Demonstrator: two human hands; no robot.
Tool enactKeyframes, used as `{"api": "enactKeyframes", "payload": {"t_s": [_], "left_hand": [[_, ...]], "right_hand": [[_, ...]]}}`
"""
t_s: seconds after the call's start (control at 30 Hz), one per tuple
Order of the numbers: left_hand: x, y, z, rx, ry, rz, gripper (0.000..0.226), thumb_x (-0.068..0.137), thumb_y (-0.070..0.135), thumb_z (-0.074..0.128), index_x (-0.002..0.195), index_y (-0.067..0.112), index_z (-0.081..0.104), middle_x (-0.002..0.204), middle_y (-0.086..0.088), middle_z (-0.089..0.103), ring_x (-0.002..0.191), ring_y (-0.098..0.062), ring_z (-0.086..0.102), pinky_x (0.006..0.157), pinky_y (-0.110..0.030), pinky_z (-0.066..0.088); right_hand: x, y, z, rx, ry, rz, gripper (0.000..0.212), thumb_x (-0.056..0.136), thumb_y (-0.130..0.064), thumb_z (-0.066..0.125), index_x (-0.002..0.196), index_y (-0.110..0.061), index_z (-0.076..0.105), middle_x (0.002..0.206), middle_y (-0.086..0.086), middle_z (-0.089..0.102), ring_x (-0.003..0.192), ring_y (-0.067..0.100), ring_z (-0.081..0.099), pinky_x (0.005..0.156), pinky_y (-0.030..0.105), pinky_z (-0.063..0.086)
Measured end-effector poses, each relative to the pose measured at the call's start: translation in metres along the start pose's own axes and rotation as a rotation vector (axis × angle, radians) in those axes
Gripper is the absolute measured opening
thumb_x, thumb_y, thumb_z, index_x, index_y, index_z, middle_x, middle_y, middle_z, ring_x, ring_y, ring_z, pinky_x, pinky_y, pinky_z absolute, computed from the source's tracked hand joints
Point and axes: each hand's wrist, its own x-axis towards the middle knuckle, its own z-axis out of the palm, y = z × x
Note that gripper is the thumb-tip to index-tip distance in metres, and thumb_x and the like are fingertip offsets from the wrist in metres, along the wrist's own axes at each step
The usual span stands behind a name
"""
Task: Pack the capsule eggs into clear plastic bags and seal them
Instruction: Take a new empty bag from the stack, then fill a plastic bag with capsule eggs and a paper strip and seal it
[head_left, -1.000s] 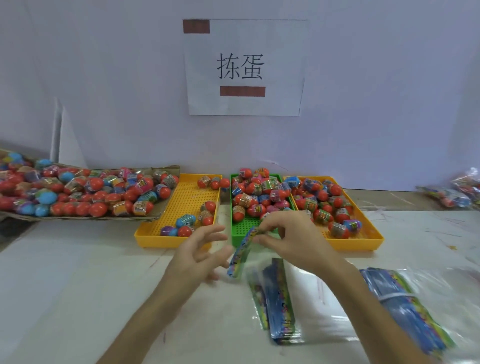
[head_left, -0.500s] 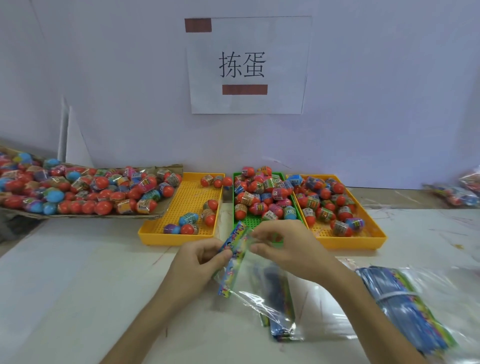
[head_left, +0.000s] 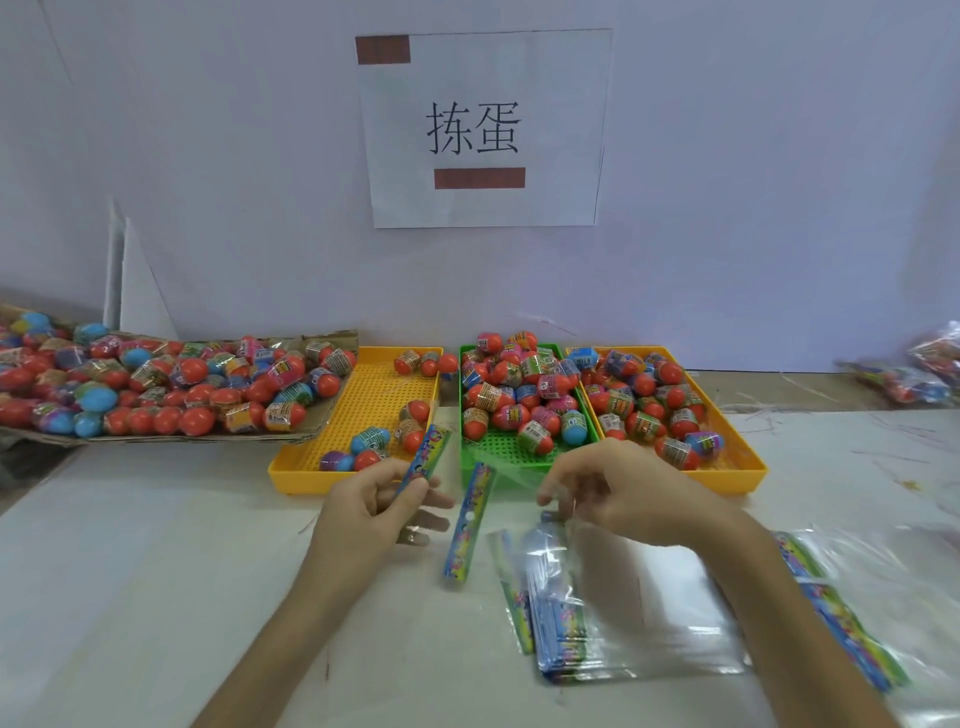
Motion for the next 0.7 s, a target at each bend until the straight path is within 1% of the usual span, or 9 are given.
{"api": "enactKeyframes", "payload": {"t_s": [0.13,0.23,0.3,0.37,0.4,0.47,0.53,0.6,0.7], "left_hand": [[0.004,0.003,-0.006,-0.089,0.175,0.056,0.013,0.102,0.007,0.054,0.1,0.008,0.067,0.08,-0.007,0.078,0.062,-0.023,0.073,0.054,-0.025,0.059],[0.006,0.004,-0.011,-0.124,0.269,0.1,0.016,0.102,0.008,0.054,0.102,0.012,0.069,0.08,-0.008,0.077,0.061,-0.023,0.071,0.055,-0.025,0.059],[0.006,0.005,-0.013,-0.17,0.308,0.114,0.016,0.103,0.008,0.053,0.102,0.013,0.069,0.08,-0.009,0.077,0.058,-0.021,0.069,0.055,-0.025,0.059],[0.006,0.006,-0.014,-0.205,0.339,0.108,0.016,0.102,0.007,0.054,0.102,0.013,0.069,0.078,-0.008,0.076,0.056,-0.02,0.068,0.054,-0.025,0.058],[0.006,0.006,-0.015,-0.22,0.351,0.096,0.015,0.102,0.007,0.055,0.103,0.013,0.069,0.078,-0.008,0.076,0.056,-0.02,0.068,0.054,-0.025,0.058],[0.007,0.006,-0.015,-0.249,0.358,0.068,0.015,0.101,0.009,0.057,0.107,0.014,0.07,0.079,-0.009,0.076,0.058,-0.018,0.067,0.055,-0.026,0.058],[0.007,0.006,-0.015,-0.276,0.348,0.048,0.016,0.1,0.01,0.057,0.108,0.015,0.071,0.081,-0.009,0.076,0.06,-0.017,0.068,0.056,-0.027,0.059],[0.007,0.008,-0.015,-0.309,0.338,0.035,0.016,0.1,0.011,0.057,0.107,0.014,0.072,0.08,-0.008,0.076,0.06,-0.014,0.068,0.055,-0.026,0.059],[0.006,0.01,-0.015,-0.345,0.321,0.021,0.015,0.099,0.011,0.057,0.105,0.011,0.071,0.077,-0.005,0.075,0.058,-0.014,0.068,0.055,-0.027,0.059]], "right_hand": [[-0.003,0.007,-0.002,-0.044,-0.011,0.035,0.057,0.076,0.014,0.05,0.108,-0.027,0.073,0.089,-0.008,0.07,0.086,0.01,0.066,0.073,0.025,0.056],[-0.001,0.007,0.0,-0.078,0.147,-0.009,0.064,0.077,0.015,0.056,0.122,-0.029,0.067,0.098,-0.013,0.065,0.095,0.002,0.061,0.074,0.011,0.047],[0.001,0.003,0.002,-0.086,0.341,-0.1,0.061,0.078,0.016,0.058,0.116,-0.031,0.069,0.096,-0.018,0.065,0.094,-0.003,0.06,0.076,0.005,0.043],[0.002,-0.003,0.004,-0.046,0.402,-0.174,0.05,0.082,0.01,0.064,0.106,-0.033,0.071,0.09,-0.018,0.066,0.089,-0.001,0.061,0.073,0.006,0.044],[0.001,-0.006,0.006,-0.044,0.35,-0.181,0.043,0.084,0.004,0.067,0.102,-0.036,0.071,0.087,-0.017,0.067,0.087,0.0,0.062,0.071,0.008,0.046],[0.002,-0.011,0.01,-0.091,0.13,-0.131,0.032,0.088,-0.008,0.07,0.098,-0.038,0.071,0.088,-0.018,0.069,0.085,-0.002,0.063,0.069,0.013,0.049],[0.003,-0.011,0.014,-0.166,-0.035,-0.071,0.023,0.091,-0.014,0.066,0.1,-0.034,0.074,0.094,-0.018,0.071,0.087,-0.002,0.063,0.073,0.016,0.052],[0.002,-0.009,0.013,-0.181,-0.056,-0.003,0.02,0.095,-0.018,0.062,0.102,-0.031,0.075,0.098,-0.015,0.072,0.089,0.001,0.064,0.079,0.022,0.054],[0.002,-0.004,0.007,-0.161,0.065,0.04,0.017,0.097,-0.02,0.061,0.098,-0.032,0.073,0.091,-0.014,0.071,0.082,0.0,0.063,0.071,0.017,0.052]]}}
